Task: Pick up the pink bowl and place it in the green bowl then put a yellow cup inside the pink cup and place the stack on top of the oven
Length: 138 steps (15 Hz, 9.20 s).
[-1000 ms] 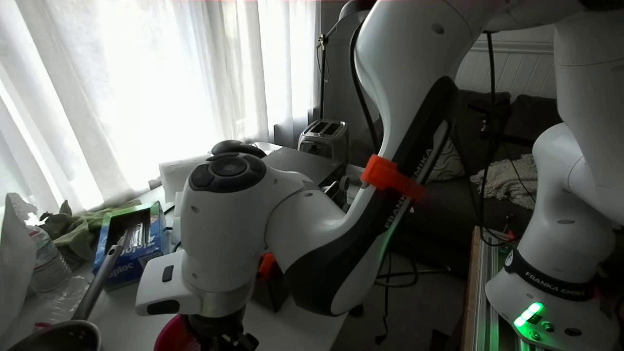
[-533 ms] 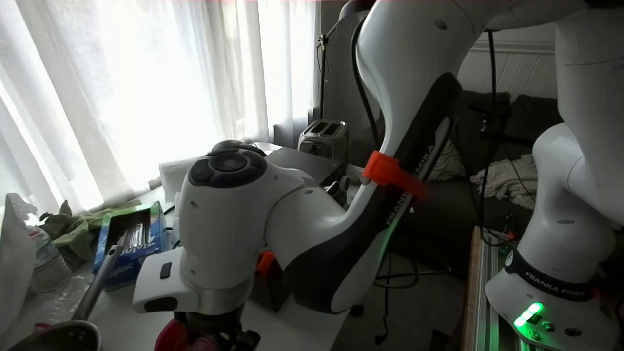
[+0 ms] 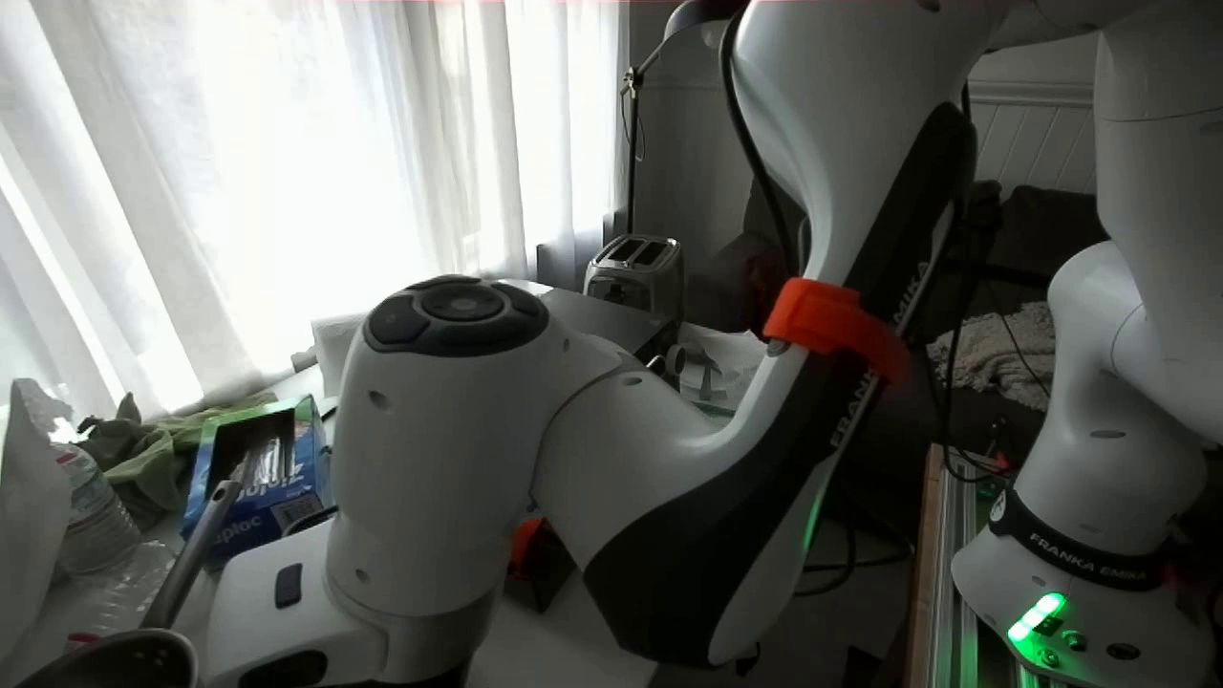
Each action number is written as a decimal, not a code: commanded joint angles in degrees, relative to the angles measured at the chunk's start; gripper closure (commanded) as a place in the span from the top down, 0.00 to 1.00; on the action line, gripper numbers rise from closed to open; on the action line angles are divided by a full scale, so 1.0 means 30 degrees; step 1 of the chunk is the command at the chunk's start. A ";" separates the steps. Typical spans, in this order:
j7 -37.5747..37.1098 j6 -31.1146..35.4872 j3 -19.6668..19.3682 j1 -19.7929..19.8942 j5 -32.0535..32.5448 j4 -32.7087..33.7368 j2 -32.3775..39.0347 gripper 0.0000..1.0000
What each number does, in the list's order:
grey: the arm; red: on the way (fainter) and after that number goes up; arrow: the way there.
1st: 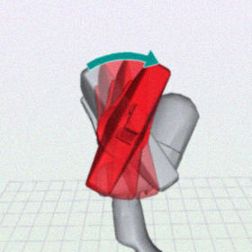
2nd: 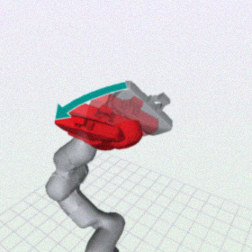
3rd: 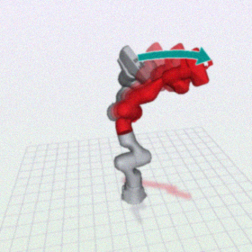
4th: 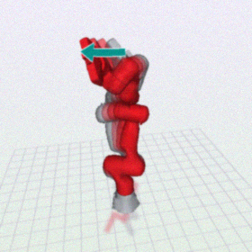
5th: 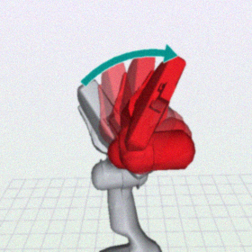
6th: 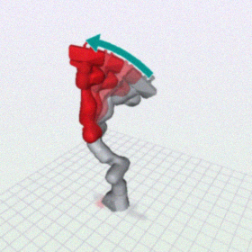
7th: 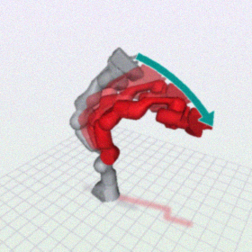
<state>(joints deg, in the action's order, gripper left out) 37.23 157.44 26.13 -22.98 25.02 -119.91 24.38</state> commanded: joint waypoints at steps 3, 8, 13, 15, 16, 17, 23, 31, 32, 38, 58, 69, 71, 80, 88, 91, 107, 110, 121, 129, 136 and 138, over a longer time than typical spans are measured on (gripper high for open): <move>0.1790 0.1584 0.1146 0.0246 -0.0765 -0.0509 -0.0049 1.00; 0.1493 0.1796 0.0705 -0.0320 -0.0453 0.0003 0.0671 1.00; 0.1184 0.2283 0.0361 -0.0556 -0.0377 0.0560 0.1553 1.00; 0.1233 0.2276 0.0359 -0.0578 -0.0387 0.0727 0.1857 0.88; 0.1075 0.2300 0.0254 -0.0702 -0.0350 0.0808 0.1998 0.74; 0.1035 0.2207 0.0192 -0.0802 -0.0314 0.0905 0.2161 0.68; 0.1128 0.2095 0.0258 -0.0780 -0.0435 0.0983 0.2432 0.24; 0.0899 0.2266 0.0343 -0.0060 -0.0663 0.0173 0.0865 0.01; 0.0758 0.2298 0.0284 0.0043 -0.0659 0.0031 0.0436 0.01; -0.2266 0.0858 -0.2182 -0.0710 0.0581 -0.0598 -0.2441 0.01; -0.2136 -0.1575 -0.1053 -0.0073 -0.0816 0.0238 0.0052 0.42; -0.1843 -0.2457 -0.0691 -0.0122 -0.1067 0.0924 0.0602 1.00; -0.2042 -0.2399 -0.0719 -0.0247 -0.1011 0.0966 0.0939 1.00; -0.2284 -0.2189 -0.0815 -0.0375 -0.0874 0.0918 0.1714 0.66; -0.2377 -0.1995 -0.0839 -0.0320 -0.0882 0.0697 0.1652 0.10; -0.2378 -0.1937 -0.0837 -0.0230 -0.0911 0.0555 0.1503 0.00; -0.2923 -0.2453 -0.0897 0.0986 -0.1539 -0.2026 -0.6199 0.02; -0.4646 -0.3599 -0.1460 0.1005 -0.1447 -0.2690 -0.8455 0.02; -0.9955 -1.0078 -0.2571 0.1539 -0.2631 -0.2285 -1.1297 0.02; -0.9508 -0.9139 -0.3431 0.2086 -0.4025 -0.2377 -1.0451 0.02; -0.9715 -0.8536 -0.3515 0.2131 -0.4083 -0.2860 -1.0970 0.54; -0.9780 -0.8758 -0.3494 0.2099 -0.4106 -0.3051 -1.1708 0.68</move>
<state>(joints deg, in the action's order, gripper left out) 8.07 130.81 15.48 -16.90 13.79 -126.55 -6.15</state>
